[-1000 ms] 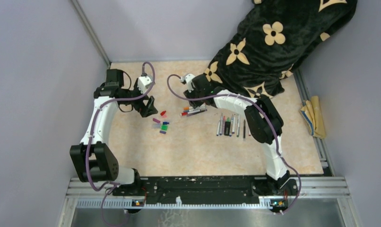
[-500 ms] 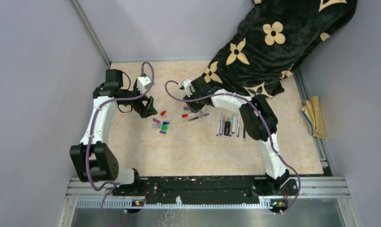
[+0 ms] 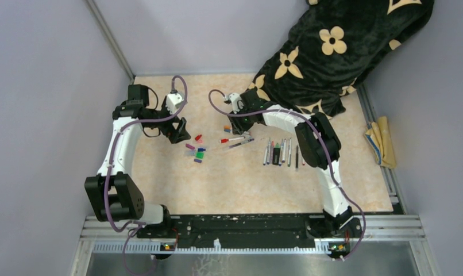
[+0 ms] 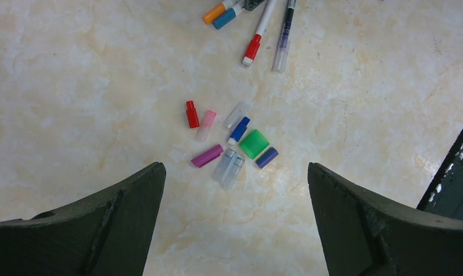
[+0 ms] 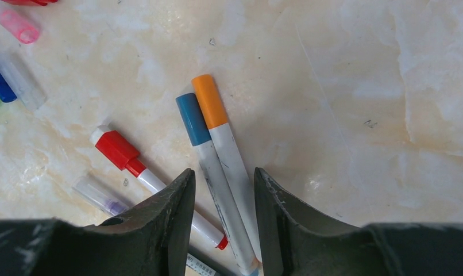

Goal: Open the pen caps

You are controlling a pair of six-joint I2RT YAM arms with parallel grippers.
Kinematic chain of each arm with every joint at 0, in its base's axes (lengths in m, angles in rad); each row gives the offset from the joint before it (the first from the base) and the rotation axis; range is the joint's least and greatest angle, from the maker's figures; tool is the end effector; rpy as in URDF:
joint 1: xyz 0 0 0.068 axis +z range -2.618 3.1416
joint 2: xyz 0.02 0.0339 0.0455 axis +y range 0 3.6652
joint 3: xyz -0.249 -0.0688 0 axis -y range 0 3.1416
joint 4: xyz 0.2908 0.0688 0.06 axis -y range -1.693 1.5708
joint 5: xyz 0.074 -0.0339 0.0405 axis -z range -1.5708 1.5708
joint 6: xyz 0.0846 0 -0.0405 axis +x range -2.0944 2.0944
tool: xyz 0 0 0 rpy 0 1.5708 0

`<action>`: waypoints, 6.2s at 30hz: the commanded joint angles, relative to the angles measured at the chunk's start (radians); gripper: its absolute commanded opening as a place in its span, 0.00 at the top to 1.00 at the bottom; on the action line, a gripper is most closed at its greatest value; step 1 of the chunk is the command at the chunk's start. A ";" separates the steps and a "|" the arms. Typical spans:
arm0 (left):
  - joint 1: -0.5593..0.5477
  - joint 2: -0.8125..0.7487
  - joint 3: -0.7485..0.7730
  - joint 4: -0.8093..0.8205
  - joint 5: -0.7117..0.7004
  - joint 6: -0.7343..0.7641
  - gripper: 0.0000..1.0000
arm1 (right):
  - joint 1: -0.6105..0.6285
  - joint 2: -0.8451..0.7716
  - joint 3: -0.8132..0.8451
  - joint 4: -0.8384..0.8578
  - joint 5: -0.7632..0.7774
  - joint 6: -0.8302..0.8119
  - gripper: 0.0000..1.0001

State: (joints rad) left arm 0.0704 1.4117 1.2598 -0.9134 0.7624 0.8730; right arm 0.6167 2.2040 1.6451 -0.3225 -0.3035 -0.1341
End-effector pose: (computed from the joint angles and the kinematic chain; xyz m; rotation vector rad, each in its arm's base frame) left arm 0.3458 -0.0342 0.2564 1.1202 2.0290 -0.5525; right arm 0.4293 0.3353 0.0915 -1.0366 2.2588 0.5814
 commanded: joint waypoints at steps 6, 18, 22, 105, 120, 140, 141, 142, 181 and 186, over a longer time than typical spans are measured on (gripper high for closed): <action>0.010 0.009 -0.007 -0.027 0.039 0.030 0.01 | -0.031 -0.036 0.016 0.036 -0.006 0.042 0.69; 0.010 0.015 -0.012 -0.034 0.044 0.044 0.01 | -0.045 -0.042 -0.001 0.047 -0.026 0.052 0.85; 0.010 0.013 -0.013 -0.037 0.046 0.047 0.01 | -0.051 -0.041 -0.002 0.046 -0.007 0.052 0.85; -0.466 -0.073 -0.141 -0.096 -0.233 0.623 0.99 | 0.121 -0.390 -0.355 0.294 -0.632 0.675 1.00; -0.485 -0.095 -0.132 -0.088 -0.256 0.627 1.00 | 0.157 -0.353 -0.395 0.491 -0.652 0.829 0.93; -0.485 -0.096 -0.126 -0.036 -0.321 0.601 1.00 | 0.167 -0.431 -0.503 0.524 -0.702 0.838 0.67; -0.484 -0.097 -0.126 -0.035 -0.323 0.601 1.00 | 0.168 -0.430 -0.500 0.525 -0.700 0.839 0.67; -0.484 -0.097 -0.126 -0.035 -0.322 0.601 1.00 | 0.170 -0.428 -0.500 0.526 -0.697 0.842 0.67; -0.323 0.044 -0.121 0.040 -0.561 0.688 1.00 | 0.069 -0.761 -0.804 0.191 -0.457 0.550 1.00; -0.322 0.048 -0.157 0.077 -0.608 0.689 1.00 | 0.045 -0.803 -0.795 0.144 -0.417 0.529 1.00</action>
State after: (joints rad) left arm -0.3317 1.4395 1.1244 -0.8639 0.4534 1.5318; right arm 0.6949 1.4860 0.8738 0.0334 -0.6540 0.4438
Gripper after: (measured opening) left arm 0.069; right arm 0.154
